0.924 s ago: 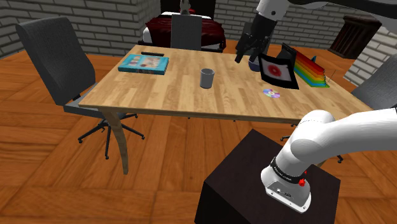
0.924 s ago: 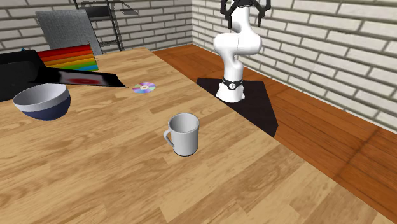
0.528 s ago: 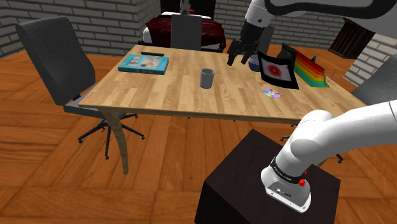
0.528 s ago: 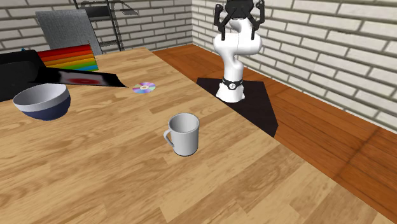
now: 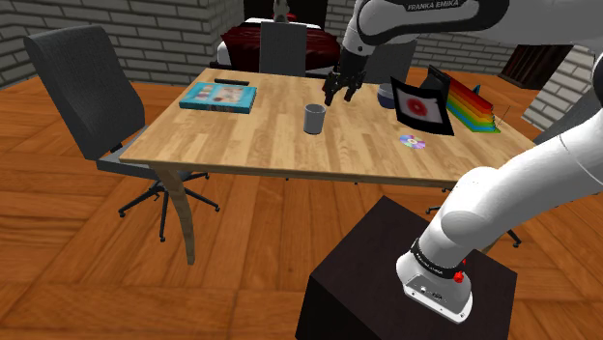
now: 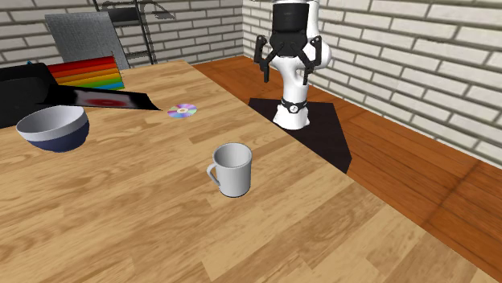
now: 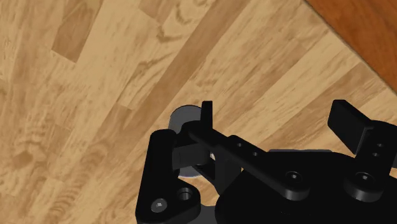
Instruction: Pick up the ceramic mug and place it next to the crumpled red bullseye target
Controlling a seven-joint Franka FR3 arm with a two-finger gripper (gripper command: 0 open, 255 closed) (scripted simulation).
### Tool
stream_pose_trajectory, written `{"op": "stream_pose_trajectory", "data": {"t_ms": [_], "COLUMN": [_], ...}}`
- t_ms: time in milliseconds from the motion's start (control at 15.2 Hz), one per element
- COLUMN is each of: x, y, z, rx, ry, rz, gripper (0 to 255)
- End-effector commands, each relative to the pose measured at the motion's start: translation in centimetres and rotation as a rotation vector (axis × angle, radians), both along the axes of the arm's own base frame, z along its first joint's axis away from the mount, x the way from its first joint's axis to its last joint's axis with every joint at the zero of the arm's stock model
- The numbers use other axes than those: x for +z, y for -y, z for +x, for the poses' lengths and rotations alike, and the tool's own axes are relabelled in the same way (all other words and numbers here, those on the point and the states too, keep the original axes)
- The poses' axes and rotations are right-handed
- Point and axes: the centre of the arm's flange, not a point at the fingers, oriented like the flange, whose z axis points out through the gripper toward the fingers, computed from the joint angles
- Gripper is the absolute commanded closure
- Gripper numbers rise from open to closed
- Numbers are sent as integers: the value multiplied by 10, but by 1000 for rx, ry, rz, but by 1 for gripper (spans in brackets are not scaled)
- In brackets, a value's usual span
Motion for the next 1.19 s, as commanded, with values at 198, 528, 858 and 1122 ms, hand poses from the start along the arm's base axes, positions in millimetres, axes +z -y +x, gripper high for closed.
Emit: {"op": "stream_pose_trajectory", "data": {"t_ms": [198, 528, 858, 1122], "x": [-33, -66, -99, -120], "y": [14, 31, 48, 49], "z": [52, 106, 159, 162], "rx": [17, 33, 48, 48], "ry": [-5, -10, -15, -15], "rz": [-35, -70, -104, -104], "gripper": [0, 0, 0, 0]}}
